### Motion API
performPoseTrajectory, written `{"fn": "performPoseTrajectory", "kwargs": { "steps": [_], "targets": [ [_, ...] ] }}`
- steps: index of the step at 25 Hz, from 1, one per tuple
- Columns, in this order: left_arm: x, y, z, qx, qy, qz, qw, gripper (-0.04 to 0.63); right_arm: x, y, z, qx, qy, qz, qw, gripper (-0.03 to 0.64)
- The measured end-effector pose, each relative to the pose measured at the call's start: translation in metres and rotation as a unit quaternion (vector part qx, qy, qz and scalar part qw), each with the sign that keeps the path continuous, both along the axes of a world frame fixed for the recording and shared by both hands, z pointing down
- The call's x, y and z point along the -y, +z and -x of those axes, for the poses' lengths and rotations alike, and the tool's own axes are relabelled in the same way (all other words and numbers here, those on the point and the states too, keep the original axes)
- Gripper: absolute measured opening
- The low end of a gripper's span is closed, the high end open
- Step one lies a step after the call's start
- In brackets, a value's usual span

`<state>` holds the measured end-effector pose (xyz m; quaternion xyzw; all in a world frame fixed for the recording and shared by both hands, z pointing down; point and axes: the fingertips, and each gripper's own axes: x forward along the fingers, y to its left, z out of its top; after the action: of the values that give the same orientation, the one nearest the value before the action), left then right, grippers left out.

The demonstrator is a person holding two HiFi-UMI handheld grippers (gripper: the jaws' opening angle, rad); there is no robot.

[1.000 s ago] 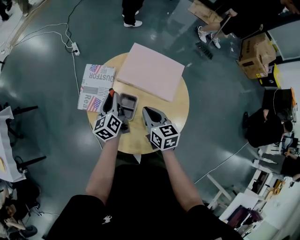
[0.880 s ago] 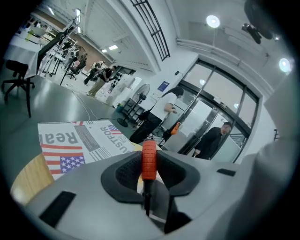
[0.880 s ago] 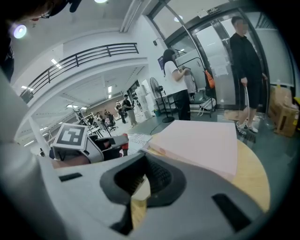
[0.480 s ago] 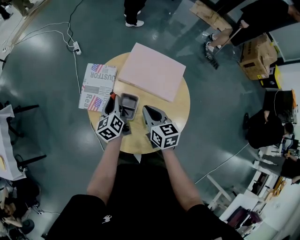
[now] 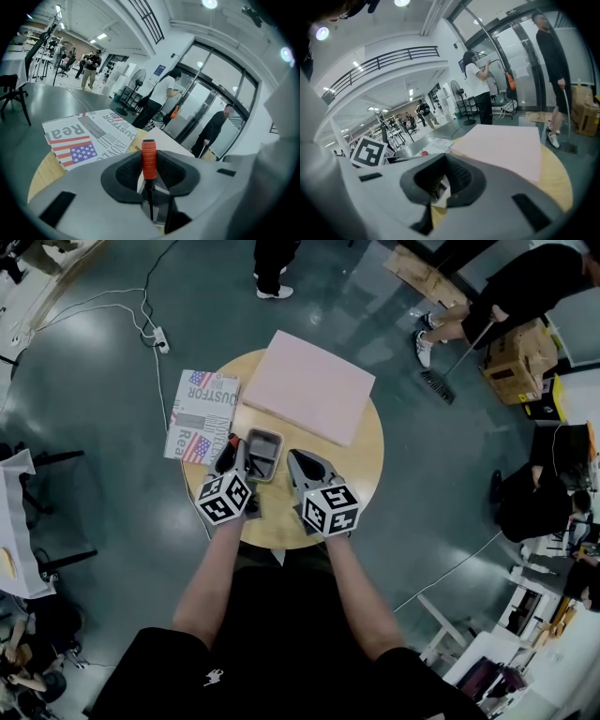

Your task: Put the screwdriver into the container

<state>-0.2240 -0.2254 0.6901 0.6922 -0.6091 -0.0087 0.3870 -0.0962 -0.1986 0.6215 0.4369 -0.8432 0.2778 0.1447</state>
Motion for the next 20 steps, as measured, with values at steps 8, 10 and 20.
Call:
{"fn": "performPoseTrajectory", "kwargs": {
  "steps": [8, 10, 20],
  "targets": [
    [-0.004, 0.003, 0.002, -0.034, 0.012, 0.010, 0.9993, 0.100, 0.000, -0.005, 0.004, 0.001, 0.004, -0.007, 1.000, 0.002],
    [-0.006, 0.003, 0.003, -0.038, 0.018, 0.011, 0.9990, 0.100, 0.001, -0.006, 0.004, 0.002, 0.005, -0.009, 1.000, 0.002],
    [-0.012, 0.006, 0.005, -0.034, 0.067, 0.021, 0.9970, 0.160, 0.005, -0.010, 0.008, 0.003, 0.007, -0.014, 1.000, 0.002]
  ]
}}
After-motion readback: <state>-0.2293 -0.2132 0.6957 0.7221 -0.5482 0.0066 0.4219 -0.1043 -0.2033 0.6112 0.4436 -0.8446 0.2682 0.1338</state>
